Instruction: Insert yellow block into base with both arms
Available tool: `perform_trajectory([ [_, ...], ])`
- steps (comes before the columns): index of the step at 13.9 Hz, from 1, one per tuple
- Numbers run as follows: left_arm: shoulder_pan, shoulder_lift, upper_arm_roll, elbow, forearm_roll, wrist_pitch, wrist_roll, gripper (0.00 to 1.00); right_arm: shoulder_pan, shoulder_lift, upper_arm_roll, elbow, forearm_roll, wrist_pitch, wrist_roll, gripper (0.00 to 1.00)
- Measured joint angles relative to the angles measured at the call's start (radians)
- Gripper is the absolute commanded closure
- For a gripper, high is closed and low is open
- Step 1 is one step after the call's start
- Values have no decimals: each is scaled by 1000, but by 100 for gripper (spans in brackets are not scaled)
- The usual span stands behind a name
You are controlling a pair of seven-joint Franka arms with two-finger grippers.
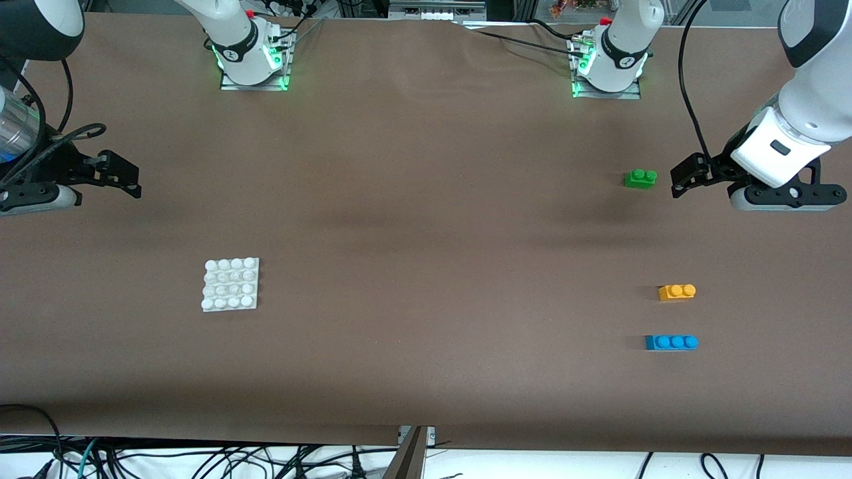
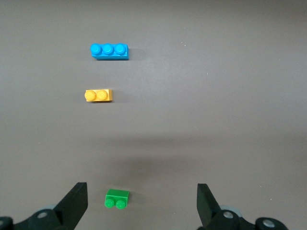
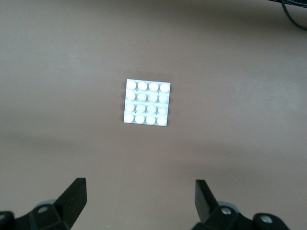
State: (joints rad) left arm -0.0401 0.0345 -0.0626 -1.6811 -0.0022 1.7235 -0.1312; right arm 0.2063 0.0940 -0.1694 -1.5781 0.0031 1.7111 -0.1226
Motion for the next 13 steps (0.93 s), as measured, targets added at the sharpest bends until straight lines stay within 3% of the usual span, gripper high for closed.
perform_trajectory([
  [13,-1,32,-10,57,0,-25,0,0,-3,12,0,0,0,6,0,0],
])
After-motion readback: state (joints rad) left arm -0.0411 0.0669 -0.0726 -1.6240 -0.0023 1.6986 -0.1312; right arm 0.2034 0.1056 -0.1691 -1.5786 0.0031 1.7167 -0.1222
